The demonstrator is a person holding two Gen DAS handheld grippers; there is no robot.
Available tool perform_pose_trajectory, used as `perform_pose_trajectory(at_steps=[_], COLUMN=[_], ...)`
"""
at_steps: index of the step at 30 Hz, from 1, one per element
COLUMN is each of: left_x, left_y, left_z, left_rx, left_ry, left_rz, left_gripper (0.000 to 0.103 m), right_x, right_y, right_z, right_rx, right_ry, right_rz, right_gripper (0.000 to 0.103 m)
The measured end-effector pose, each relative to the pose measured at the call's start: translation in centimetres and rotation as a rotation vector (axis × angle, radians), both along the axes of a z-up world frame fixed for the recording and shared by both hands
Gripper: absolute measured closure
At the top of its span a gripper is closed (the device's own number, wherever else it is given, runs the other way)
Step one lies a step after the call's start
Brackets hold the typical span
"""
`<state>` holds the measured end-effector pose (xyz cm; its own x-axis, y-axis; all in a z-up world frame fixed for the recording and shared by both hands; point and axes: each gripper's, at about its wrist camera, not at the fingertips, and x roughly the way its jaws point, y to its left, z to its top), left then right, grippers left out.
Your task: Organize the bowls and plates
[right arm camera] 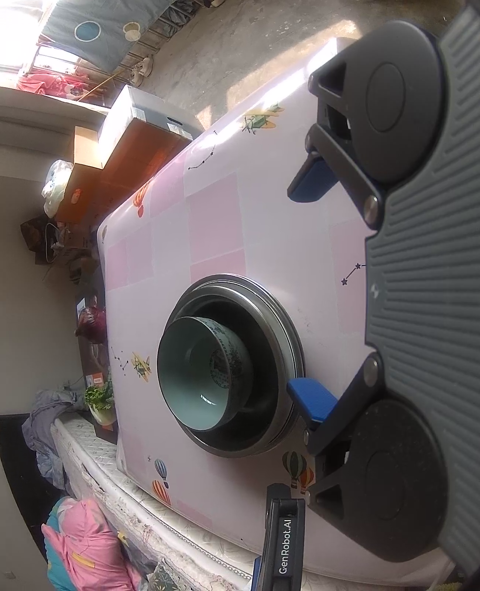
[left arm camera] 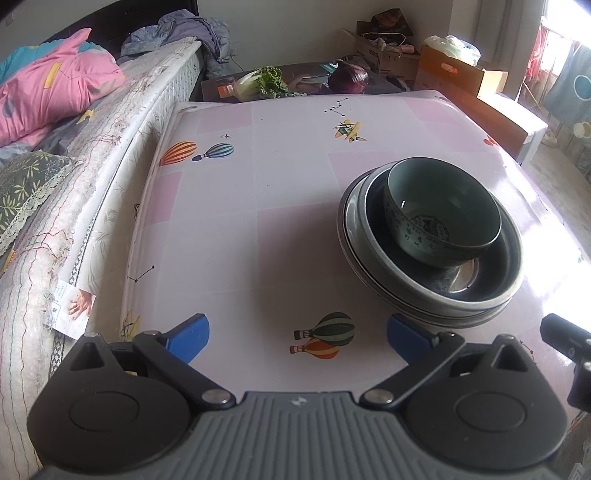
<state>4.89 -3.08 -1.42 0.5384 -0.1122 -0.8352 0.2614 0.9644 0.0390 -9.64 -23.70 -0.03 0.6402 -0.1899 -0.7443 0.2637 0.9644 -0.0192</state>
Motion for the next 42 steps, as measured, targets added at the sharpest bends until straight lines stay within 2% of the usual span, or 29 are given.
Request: perform_pose_trajectory(at_steps=[16,42], left_x=[-1.8,-1.4], left_y=[-1.3,-1.0], left_z=[-0.2,-0.5], left_rx=[0.000,0.007], left_ry=[0.019,0.032], left_rz=[-0.076,-0.054], left_gripper=[0.000,0.000], right_x=[-1.1,-0.3], right_y=[-1.1,-0.7], right_z=[0.3,-0.4], right_rx=[0.008,-0.006], right_ry=[0.008,0.040], right_rz=[-0.012,0.009], right_gripper=[0.001,0.001])
